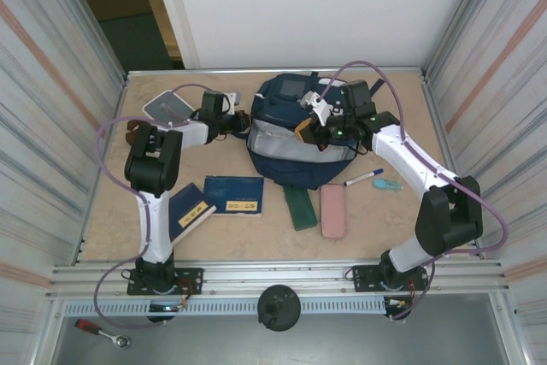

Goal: Pack books, pencil case, and school supplies into a backpack

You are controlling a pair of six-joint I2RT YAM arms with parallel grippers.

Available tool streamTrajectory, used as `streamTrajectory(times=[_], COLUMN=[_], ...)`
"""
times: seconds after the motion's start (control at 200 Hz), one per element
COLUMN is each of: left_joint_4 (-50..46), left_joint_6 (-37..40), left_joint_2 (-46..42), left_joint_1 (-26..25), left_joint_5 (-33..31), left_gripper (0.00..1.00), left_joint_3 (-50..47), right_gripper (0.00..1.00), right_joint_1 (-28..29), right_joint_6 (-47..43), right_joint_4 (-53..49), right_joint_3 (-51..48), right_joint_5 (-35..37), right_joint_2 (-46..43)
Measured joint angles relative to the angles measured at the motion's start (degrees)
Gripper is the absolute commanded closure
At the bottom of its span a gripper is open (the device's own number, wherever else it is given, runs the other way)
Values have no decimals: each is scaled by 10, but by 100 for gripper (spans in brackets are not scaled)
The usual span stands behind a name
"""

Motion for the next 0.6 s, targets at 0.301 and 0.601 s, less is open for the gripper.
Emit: streamTrajectory(times=[0.301,0.601], left_joint_4=[1,-4], left_joint_6=[0,3], left_joint_2=[6,-121], left_joint_1=[3,30], left_joint_5=[2,-9], left_gripper=[74,49], left_joint_3=[12,-104], right_gripper=[100,100], right_joint_1=[0,2], right_joint_6=[2,2], right_joint_4=[2,-7], right_joint_3=[15,87], right_joint_5=[-11,2], right_joint_2=[11,72])
